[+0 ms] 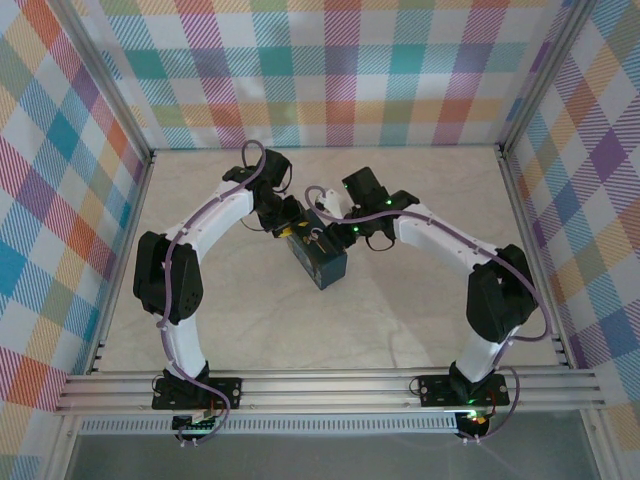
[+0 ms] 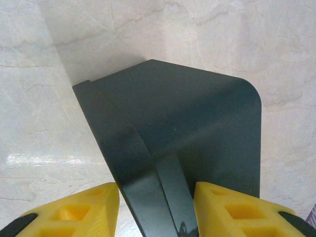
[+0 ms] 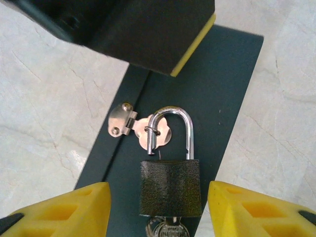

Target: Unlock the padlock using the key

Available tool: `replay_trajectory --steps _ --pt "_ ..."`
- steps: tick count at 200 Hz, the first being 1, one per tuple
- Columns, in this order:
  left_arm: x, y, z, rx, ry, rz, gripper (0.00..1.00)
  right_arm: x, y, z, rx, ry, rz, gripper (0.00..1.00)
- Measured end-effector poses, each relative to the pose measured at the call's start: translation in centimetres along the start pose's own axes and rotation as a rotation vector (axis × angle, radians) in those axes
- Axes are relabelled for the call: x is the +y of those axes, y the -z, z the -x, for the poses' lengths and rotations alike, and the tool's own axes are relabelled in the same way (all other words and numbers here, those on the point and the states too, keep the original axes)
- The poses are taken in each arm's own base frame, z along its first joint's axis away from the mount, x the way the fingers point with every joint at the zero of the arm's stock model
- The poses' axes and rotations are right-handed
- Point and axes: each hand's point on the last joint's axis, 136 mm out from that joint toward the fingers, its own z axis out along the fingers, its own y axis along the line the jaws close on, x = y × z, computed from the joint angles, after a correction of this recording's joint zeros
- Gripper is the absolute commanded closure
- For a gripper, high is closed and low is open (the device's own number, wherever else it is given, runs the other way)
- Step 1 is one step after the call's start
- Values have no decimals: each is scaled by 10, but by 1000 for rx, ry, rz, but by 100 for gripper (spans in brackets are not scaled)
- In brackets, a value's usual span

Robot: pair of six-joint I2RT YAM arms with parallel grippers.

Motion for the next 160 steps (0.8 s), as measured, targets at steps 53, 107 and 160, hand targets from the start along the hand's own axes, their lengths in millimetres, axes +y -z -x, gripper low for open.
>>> replay_trajectory --steps 53,107,160 --pt "0 0 0 0 0 0 57 -6 -13 -8 34 26 -8 56" --pt "1 0 1 0 3 1 57 -5 -12 -5 22 2 7 74" --pt "0 -1 -2 17 6 -13 57 5 -6 -3 0 -221 139 75"
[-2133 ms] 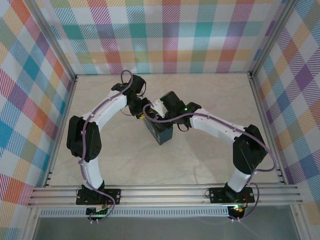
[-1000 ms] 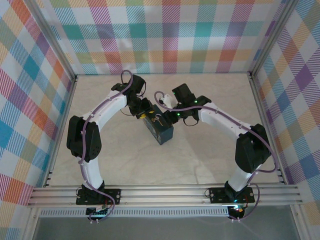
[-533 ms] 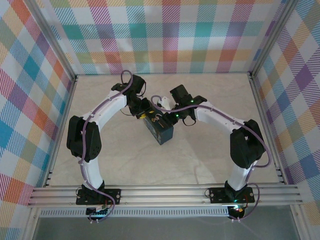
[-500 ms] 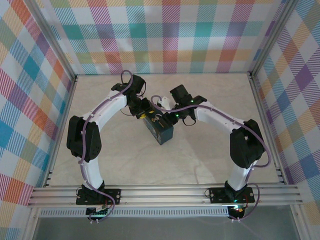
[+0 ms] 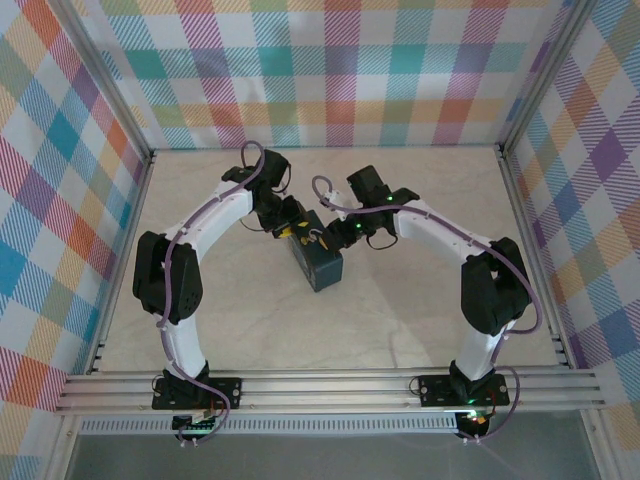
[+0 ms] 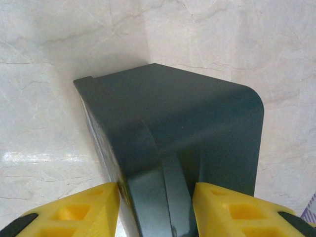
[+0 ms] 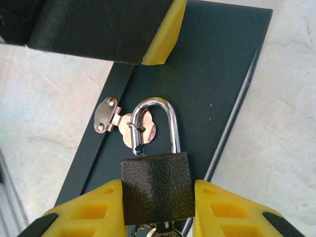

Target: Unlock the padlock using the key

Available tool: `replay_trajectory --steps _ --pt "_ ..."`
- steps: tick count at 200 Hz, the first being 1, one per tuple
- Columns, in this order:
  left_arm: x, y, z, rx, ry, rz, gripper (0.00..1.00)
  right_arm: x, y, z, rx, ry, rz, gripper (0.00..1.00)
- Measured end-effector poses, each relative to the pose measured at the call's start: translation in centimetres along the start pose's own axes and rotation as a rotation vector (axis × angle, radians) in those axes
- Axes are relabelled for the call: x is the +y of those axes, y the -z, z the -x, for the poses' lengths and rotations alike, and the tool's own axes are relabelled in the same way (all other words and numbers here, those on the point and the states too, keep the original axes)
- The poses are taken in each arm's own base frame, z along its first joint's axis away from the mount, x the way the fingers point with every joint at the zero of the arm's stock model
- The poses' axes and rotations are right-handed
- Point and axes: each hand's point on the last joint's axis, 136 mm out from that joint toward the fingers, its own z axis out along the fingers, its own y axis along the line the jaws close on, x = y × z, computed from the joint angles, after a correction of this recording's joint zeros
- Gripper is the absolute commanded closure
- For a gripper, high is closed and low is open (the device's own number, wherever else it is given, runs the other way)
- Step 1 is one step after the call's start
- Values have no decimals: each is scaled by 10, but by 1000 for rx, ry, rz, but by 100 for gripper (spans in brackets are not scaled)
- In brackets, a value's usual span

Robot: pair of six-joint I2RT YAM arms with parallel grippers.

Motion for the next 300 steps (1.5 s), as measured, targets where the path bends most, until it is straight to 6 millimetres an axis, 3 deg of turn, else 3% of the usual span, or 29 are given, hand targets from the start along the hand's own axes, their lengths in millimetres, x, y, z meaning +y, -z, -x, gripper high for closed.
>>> replay_trajectory --steps 80,130,164,213,258,300 --pt "3 0 -2 1 6 -11 57 12 -3 2 -17 -291 108 79" --pt "3 0 2 -24 29 -35 58 14 -2 10 -39 -378 127 79" --pt "2 -1 1 -21 47 -55 58 13 -2 7 -32 -337 117 79" --pt "2 -1 -3 -5 56 -59 57 13 -4 0 5 -150 30 78" --pt "3 1 -4 2 96 -51 51 13 -2 2 20 -52 -31 81" --pt "8 12 -1 0 126 -16 49 27 4 11 -7 -31 36 81"
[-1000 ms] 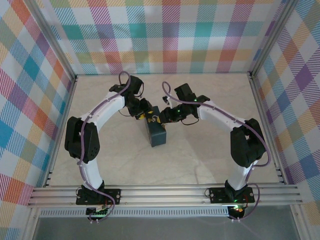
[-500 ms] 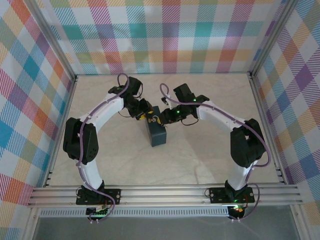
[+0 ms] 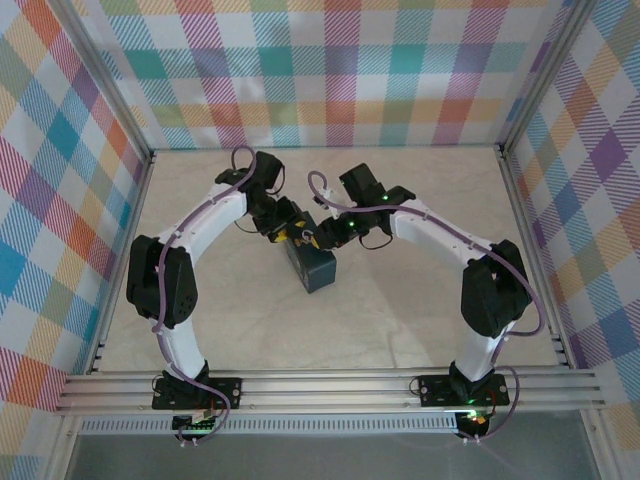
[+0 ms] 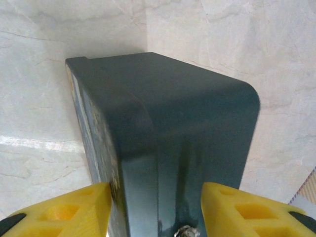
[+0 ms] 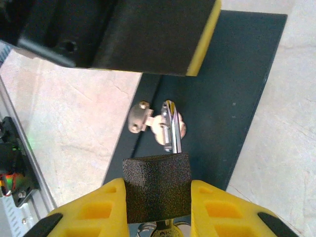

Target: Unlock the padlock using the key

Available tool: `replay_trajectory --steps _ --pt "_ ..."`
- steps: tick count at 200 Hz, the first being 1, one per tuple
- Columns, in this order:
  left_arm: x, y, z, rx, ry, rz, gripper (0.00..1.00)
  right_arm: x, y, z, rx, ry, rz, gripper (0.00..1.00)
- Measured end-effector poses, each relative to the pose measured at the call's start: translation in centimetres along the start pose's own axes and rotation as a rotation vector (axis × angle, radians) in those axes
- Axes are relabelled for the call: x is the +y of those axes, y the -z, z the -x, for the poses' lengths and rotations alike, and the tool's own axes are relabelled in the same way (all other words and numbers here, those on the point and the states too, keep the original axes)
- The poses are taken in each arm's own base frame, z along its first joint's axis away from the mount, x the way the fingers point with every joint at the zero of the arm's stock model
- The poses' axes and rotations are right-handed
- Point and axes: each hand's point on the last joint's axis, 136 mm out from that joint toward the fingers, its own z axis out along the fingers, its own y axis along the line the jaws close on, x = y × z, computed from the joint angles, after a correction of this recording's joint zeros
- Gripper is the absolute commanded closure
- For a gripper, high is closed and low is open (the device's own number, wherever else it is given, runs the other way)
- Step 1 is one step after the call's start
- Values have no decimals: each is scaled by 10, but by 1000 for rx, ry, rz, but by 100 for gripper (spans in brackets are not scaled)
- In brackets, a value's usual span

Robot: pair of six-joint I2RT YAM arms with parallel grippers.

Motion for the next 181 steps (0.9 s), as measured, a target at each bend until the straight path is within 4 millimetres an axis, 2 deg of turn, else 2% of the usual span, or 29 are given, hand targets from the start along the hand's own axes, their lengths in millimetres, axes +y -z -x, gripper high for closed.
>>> replay_trajectory --steps 26,53,79,102,132,181 --pt "-1 7 9 -20 14 -11 49 6 1 1 -3 -2 30 81" --pt "8 11 26 -47 48 -11 49 9 2 2 -7 -14 51 81" --pt "13 6 38 -59 53 7 49 10 2 6 -21 -27 55 81" --pt "14 -4 41 -45 37 11 50 9 2 9 -33 -47 55 80" --pt "12 -3 43 -51 12 5 52 9 -1 12 -44 -68 68 80" --pt "11 -3 50 -74 -4 -17 53 8 -17 15 -34 -110 128 79"
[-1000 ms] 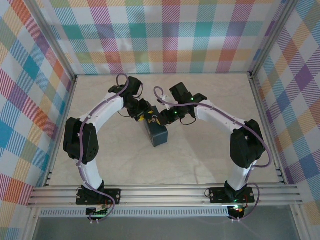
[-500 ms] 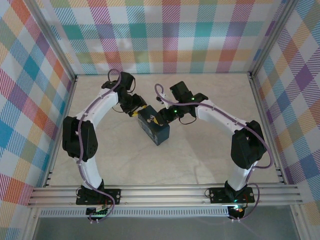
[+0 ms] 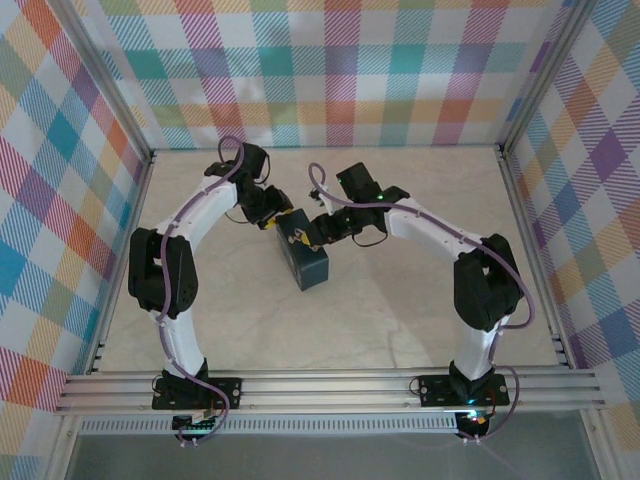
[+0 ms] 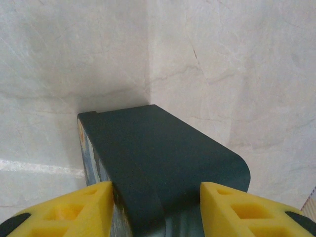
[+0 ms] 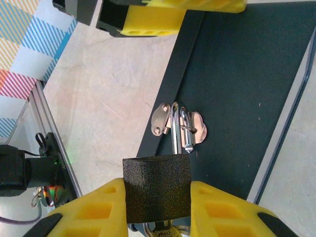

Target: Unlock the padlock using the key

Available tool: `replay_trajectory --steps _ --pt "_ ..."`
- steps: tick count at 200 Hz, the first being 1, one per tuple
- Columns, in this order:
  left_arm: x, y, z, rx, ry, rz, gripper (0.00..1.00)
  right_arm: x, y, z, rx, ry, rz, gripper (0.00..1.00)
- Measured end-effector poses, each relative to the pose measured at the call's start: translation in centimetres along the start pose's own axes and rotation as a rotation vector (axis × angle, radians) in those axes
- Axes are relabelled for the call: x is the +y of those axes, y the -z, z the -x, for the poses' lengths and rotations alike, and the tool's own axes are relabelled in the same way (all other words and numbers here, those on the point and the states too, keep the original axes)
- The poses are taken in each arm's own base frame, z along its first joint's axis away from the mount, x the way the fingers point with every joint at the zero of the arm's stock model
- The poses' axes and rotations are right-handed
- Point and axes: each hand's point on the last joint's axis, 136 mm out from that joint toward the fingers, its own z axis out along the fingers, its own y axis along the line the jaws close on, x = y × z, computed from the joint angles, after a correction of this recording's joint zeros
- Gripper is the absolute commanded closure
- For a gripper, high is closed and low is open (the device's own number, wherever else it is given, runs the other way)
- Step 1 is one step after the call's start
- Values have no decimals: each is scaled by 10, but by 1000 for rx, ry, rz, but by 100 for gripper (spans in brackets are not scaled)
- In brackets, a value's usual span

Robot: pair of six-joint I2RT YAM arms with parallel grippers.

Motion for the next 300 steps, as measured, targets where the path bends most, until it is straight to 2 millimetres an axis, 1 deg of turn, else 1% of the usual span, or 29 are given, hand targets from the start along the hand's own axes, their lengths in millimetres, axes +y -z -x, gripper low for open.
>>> replay_trajectory --steps 85,114,140,169,190,205,218,225,246,269,288,300 --pt "6 3 7 -47 21 -24 55 3 -11 7 -28 24 70 79" --pt "9 4 12 -81 48 -29 55 2 -18 12 -75 -15 74 79" --pt "11 6 13 -98 68 -37 55 3 -22 15 -125 -101 100 78" --pt "13 7 10 -96 81 -44 55 2 -23 22 -150 -290 98 78" --pt "13 8 7 -87 88 -47 54 -6 -30 15 -168 -444 112 78" --pt "14 9 5 -79 94 -46 54 -5 -30 16 -196 -508 142 74" --pt "14 9 3 -73 96 -44 53 -5 -30 16 -222 -548 172 67" --pt "15 9 2 -68 97 -43 54 -4 -30 16 -232 -560 188 66" --pt "15 11 0 -59 99 -38 53 -3 -31 16 -248 -579 221 69" --pt "16 12 -5 -37 105 -28 53 -2 -31 16 -258 -580 223 69" --pt "16 12 -7 -27 106 -31 54 0 -30 16 -266 -537 188 70" --pt "16 11 -8 -24 107 -32 55 0 -31 17 -262 -484 135 72"
